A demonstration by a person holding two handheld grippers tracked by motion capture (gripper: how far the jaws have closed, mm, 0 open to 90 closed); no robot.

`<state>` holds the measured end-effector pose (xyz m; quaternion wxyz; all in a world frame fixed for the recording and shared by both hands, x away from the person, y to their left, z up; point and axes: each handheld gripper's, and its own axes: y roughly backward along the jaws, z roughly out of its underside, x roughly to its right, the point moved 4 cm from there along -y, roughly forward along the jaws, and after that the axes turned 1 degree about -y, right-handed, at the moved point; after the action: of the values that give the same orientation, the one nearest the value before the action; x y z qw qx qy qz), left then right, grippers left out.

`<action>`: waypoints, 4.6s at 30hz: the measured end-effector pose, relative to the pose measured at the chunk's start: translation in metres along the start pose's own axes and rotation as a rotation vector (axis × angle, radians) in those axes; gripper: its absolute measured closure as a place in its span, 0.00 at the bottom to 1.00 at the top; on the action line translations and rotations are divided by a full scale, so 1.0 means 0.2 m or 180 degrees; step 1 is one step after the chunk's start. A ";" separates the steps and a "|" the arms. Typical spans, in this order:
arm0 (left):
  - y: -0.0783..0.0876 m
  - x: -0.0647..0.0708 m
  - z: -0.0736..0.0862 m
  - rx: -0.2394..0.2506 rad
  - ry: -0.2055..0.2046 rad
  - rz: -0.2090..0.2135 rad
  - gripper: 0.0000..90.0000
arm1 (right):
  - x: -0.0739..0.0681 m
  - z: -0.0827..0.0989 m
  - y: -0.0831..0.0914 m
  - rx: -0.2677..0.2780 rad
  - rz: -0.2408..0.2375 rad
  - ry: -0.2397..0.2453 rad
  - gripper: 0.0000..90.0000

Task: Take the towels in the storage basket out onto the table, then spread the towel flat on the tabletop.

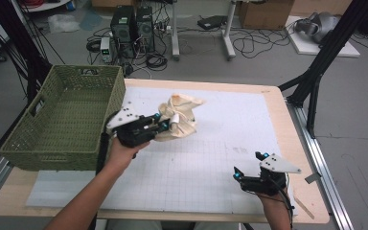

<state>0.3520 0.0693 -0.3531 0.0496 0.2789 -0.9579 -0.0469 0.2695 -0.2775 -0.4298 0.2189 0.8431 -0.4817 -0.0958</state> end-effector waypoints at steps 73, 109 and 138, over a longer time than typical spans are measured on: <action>0.27 -0.10 0.40 -0.0563 0.0291 -0.0595 0.21 | 0.03 0.01 -0.04 -0.0071 0.0090 -0.0043 0.08; -0.43 0.03 0.32 -0.1248 0.0161 0.0054 0.45 | 0.05 0.03 -0.03 -0.0101 -0.0086 -0.0182 0.08; -0.16 0.01 0.35 -0.1308 0.0023 0.0049 0.98 | 0.04 0.03 -0.03 -0.0115 -0.0093 -0.0177 0.08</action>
<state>0.3583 0.0459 -0.4257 0.1093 0.2558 -0.9301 -0.2399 0.2759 -0.2833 -0.4381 0.2192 0.8430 -0.4734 -0.1310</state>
